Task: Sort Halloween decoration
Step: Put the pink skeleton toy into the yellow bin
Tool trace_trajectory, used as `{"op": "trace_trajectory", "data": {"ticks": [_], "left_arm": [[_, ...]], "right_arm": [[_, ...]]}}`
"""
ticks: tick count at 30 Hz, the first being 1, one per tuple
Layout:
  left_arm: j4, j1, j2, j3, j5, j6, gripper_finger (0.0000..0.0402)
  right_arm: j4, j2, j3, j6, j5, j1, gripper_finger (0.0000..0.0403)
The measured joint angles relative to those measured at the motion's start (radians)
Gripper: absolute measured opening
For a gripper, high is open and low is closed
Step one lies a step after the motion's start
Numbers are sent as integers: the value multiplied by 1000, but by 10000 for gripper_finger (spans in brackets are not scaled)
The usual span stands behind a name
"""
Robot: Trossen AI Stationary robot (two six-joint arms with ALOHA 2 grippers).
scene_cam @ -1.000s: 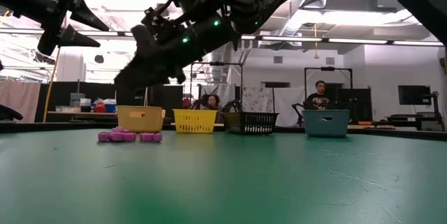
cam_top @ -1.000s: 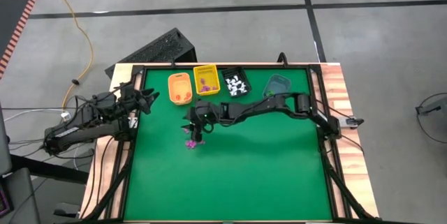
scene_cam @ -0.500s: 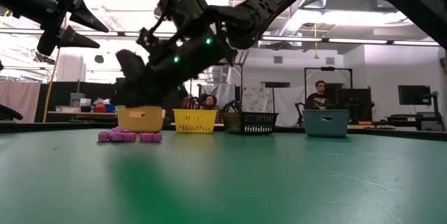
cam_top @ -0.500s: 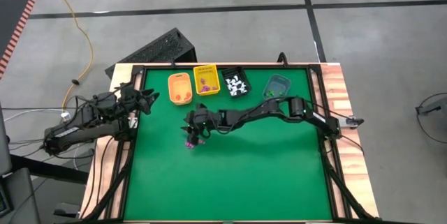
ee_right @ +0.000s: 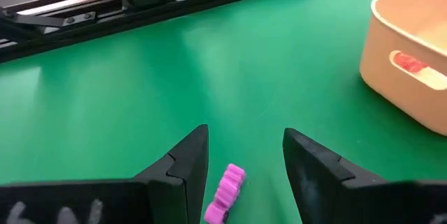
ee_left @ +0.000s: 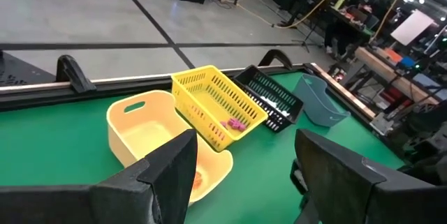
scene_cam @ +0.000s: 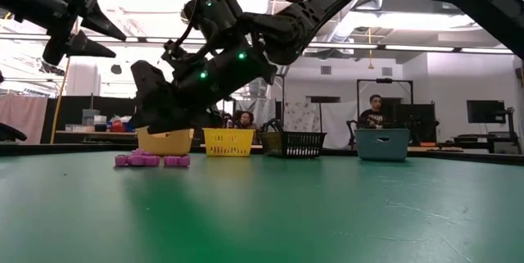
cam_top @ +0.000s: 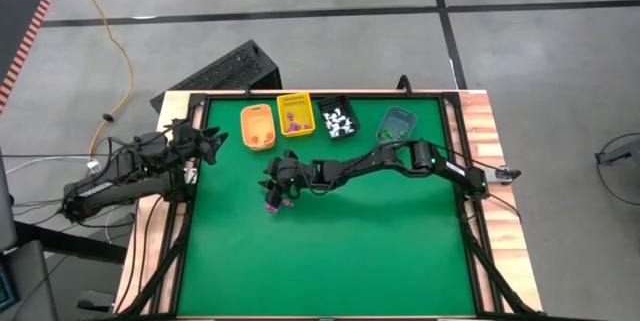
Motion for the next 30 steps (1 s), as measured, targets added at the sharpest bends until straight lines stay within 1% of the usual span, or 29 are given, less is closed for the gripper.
{"op": "trace_trajectory", "data": {"ticks": [7,12,22,25,30], "left_arm": [[-30,0,0,0,18,0,231],[-36,0,0,0,31,0,231],[-36,0,0,0,30,0,231],[-40,0,0,0,27,0,231],[-53,0,0,0,23,0,231]], "right_arm": [[43,68,14,37,1,5,179],[-29,65,15,70,22,14,179],[-65,64,16,70,24,13,177],[-75,64,16,69,25,13,159],[-95,63,16,69,23,13,105]]}}
